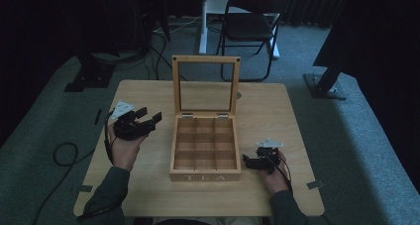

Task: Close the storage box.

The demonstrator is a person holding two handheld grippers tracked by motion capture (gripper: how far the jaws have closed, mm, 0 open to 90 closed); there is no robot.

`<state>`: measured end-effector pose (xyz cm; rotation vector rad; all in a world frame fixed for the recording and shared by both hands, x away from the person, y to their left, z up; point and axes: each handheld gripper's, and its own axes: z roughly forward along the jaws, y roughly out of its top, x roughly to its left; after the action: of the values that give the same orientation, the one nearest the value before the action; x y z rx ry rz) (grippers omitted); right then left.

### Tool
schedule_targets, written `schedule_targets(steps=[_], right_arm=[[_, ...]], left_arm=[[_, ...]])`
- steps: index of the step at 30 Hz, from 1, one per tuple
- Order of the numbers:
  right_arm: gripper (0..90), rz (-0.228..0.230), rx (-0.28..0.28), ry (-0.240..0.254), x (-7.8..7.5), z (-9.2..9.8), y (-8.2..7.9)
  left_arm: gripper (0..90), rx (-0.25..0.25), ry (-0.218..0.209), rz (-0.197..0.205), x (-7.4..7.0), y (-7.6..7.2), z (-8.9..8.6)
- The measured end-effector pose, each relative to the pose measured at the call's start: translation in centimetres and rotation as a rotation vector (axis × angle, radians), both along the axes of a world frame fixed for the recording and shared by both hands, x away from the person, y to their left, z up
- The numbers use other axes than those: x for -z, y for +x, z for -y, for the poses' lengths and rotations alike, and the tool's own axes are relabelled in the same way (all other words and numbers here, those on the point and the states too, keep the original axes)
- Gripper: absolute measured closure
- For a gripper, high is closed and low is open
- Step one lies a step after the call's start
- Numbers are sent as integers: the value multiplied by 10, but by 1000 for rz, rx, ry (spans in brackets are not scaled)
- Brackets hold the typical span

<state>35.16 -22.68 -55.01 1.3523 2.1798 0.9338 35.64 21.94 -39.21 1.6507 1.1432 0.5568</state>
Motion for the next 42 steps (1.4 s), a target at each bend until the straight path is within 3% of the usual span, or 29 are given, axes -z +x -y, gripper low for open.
schedule_targets(steps=[17, 42], right_arm=[[116, 0, 0, -1, 0, 0, 0], [116, -1, 0, 0, 0, 0, 0]], left_arm=[[353, 8, 73, 45, -7, 34, 5], [370, -33, 103, -3, -4, 76, 14]])
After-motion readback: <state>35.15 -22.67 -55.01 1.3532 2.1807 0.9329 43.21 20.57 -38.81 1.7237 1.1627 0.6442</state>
